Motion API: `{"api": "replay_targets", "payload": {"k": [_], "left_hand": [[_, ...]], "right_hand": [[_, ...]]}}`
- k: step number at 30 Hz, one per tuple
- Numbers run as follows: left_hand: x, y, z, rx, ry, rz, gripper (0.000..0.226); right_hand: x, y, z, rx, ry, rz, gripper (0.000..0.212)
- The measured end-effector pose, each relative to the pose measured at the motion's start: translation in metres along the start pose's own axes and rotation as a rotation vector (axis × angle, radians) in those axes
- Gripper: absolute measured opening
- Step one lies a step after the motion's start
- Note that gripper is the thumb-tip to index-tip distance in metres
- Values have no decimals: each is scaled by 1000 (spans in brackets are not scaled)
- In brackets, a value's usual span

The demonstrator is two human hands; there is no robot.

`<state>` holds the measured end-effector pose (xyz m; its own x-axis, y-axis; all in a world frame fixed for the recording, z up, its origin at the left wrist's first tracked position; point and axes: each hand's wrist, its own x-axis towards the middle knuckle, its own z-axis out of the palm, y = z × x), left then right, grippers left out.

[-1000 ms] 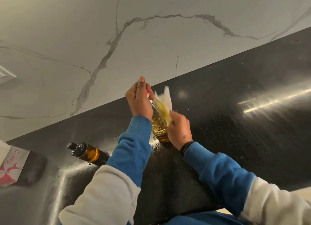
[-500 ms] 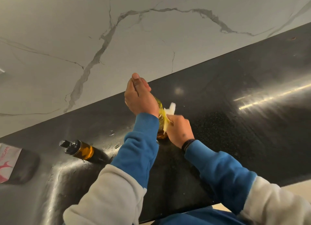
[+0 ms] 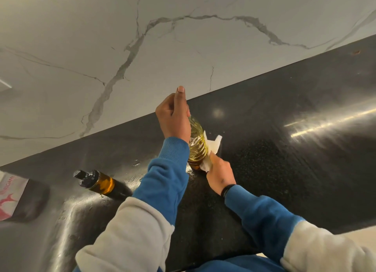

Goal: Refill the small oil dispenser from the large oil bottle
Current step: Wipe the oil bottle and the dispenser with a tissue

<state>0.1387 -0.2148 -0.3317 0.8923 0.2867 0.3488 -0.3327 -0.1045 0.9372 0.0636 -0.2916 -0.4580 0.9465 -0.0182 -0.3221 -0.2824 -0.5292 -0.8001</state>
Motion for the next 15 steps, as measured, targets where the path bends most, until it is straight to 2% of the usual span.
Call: {"api": "replay_targets", "payload": {"k": [2, 3, 7, 9, 10, 13, 15], "left_hand": [[1, 0, 0, 15, 5, -2, 53], [2, -1, 0, 19, 2, -5, 52], [5, -1, -2, 14, -4, 27, 53], [3, -2, -3, 18, 7, 57, 54], [2, -2, -3, 22, 25, 61, 55], [-3, -4, -3, 29, 99, 44, 55], [-5, -6, -1, 50, 132, 42, 50]], "right_hand": [[2, -13, -11, 13, 59, -17, 29], [2, -22, -17, 53, 119, -60, 30], [-11, -67, -37, 324, 407, -457, 57], [-13, -72, -32, 352, 469, -640, 59], [-13, -69, -25, 349, 478, -671, 61], [-10, -39, 0, 312, 427, -507, 69], [-5, -15, 9, 189, 295, -323, 68]]}}
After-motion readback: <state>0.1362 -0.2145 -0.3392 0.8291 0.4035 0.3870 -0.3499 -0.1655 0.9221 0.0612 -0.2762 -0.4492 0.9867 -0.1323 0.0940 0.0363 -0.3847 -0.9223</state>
